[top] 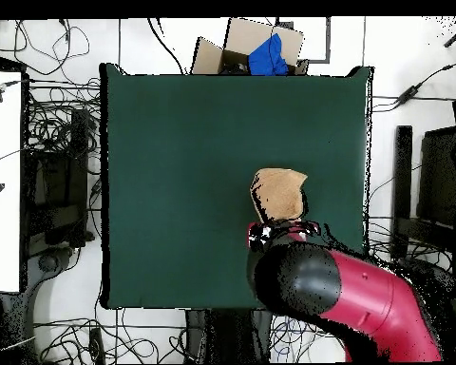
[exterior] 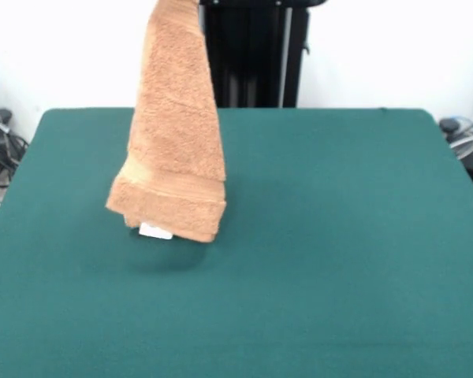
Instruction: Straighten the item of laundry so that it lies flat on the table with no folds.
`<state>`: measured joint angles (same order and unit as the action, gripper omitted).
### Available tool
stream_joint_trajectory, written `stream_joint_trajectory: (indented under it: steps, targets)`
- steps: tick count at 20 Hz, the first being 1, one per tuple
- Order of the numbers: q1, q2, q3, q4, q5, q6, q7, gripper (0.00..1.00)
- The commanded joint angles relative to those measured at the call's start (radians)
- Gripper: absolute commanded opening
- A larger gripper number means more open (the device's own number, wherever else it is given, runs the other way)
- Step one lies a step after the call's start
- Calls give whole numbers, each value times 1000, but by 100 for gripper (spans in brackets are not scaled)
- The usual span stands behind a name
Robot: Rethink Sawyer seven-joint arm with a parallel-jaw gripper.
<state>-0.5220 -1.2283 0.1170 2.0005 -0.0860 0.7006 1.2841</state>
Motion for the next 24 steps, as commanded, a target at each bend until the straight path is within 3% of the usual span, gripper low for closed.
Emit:
stream_joint_trajectory:
  steps: [1, 24]
  targets:
    - [56, 27, -66, 141, 33, -60, 301, 0]
    - [205, 53, -163, 189, 82, -124, 426, 0]
